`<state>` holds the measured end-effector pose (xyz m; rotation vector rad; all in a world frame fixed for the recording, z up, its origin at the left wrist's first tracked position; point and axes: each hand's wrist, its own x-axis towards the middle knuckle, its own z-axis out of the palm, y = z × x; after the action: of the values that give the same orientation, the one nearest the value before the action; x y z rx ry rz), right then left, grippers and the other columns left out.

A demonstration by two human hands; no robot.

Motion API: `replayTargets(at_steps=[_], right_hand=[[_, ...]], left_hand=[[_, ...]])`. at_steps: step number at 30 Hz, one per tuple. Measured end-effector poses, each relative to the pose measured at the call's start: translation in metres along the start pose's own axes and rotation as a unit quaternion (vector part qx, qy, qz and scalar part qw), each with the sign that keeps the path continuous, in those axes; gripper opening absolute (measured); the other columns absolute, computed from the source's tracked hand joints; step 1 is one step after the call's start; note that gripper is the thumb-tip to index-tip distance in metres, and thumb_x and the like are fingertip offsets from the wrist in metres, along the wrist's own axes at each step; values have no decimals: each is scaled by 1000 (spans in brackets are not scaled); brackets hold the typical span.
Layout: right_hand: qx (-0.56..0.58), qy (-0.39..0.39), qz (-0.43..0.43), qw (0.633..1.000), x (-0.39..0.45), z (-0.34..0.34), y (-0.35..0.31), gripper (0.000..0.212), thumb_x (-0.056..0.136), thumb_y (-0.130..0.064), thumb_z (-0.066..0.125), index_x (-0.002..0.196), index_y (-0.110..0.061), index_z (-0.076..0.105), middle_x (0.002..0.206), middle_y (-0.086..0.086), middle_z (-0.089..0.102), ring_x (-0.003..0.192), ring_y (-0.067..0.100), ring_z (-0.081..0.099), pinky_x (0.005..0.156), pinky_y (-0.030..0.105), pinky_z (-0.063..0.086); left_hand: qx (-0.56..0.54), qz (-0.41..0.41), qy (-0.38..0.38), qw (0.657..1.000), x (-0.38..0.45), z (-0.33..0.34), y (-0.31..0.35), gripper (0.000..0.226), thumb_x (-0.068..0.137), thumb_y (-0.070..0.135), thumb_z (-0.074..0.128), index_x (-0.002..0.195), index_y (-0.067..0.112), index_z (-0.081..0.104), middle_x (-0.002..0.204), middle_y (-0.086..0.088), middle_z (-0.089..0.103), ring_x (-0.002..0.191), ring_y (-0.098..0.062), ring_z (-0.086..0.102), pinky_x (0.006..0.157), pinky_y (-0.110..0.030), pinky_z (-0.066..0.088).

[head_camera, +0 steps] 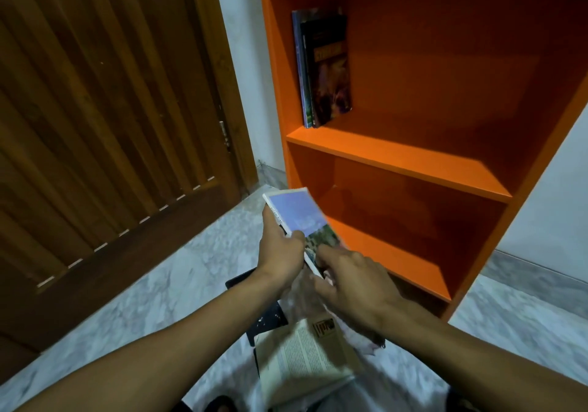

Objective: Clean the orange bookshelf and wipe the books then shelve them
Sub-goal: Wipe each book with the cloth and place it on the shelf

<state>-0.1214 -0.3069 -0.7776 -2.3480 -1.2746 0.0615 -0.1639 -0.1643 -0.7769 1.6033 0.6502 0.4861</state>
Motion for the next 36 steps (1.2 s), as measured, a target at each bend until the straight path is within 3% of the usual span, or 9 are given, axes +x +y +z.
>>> replayTargets(at_steps=[4, 11, 16, 18, 22, 26, 28, 31, 36], right_hand=[[116, -41, 45, 991, 9, -5, 10, 19, 90, -48, 58, 88, -30, 54, 77, -9, 64, 74, 12, 60, 75, 41, 52], [192, 59, 266, 943, 29, -47, 66, 41, 84, -49, 72, 105, -16, 59, 94, 6, 67, 82, 23, 62, 74, 35, 50], [674, -17, 373, 637, 30, -81, 70, 40, 85, -24, 72, 112, 5, 67, 108, 23, 72, 92, 30, 72, 78, 49, 60], [706, -56, 363, 606, 26, -85, 62, 21, 84, -11, 65, 95, 6, 68, 89, 22, 74, 73, 28, 75, 64, 49, 61], [676, -54, 372, 633, 24, -83, 53, 16, 98, -6, 53, 97, 7, 63, 84, 26, 73, 66, 31, 74, 59, 55, 58], [690, 149, 297, 643, 35, -93, 57, 20, 102, -7, 48, 119, -12, 58, 93, 15, 75, 79, 27, 75, 65, 43, 60], [595, 278, 216, 723, 39, -100, 57, 20, 102, -7, 44, 114, -14, 59, 82, 4, 71, 69, 17, 69, 59, 33, 53], [351, 369, 51, 859, 45, -102, 56, 29, 106, -21, 38, 130, -19, 52, 119, 3, 64, 105, 17, 64, 82, 39, 56], [127, 210, -30, 969, 48, -42, 54, 42, 102, -19, 38, 142, -26, 49, 156, 2, 38, 145, 7, 18, 124, 46, 2]], left_hand=[[-28, 22, 20, 999, 7, -5, 3, 63, 99, -1, 48, 145, 39, 32, 134, 0, 61, 98, -21, 66, 83, -52, 56], [-50, 54, -6, 997, 13, -22, 19, 39, 104, 5, 45, 135, 28, 44, 109, 2, 73, 102, -21, 71, 89, -46, 57], [-53, 68, 2, 996, 19, -35, 25, 30, 103, 5, 47, 122, 27, 51, 104, 7, 74, 100, -15, 71, 93, -45, 54], [-63, 62, 6, 996, 20, -40, 28, 29, 102, 4, 48, 121, 26, 52, 111, 0, 72, 104, -19, 70, 94, -47, 54], [-97, 43, 22, 994, 23, -49, 29, 29, 102, 3, 47, 126, 19, 51, 118, -8, 70, 107, -27, 68, 92, -48, 55], [-91, 40, 24, 995, 23, -57, 27, 31, 102, 4, 49, 129, 17, 51, 116, -7, 71, 95, -19, 72, 80, -41, 58], [-80, 41, 13, 996, 22, -57, 25, 31, 102, 5, 49, 131, 17, 51, 117, -7, 71, 93, -17, 72, 78, -39, 58], [-80, 38, -13, 996, 18, -48, 27, 27, 102, 5, 49, 123, 21, 54, 120, -11, 70, 103, -25, 70, 92, -50, 55], [-133, 33, -56, 989, 12, -29, 35, 25, 101, 4, 48, 117, 23, 55, 104, -4, 75, 99, -28, 70, 91, -52, 55]])
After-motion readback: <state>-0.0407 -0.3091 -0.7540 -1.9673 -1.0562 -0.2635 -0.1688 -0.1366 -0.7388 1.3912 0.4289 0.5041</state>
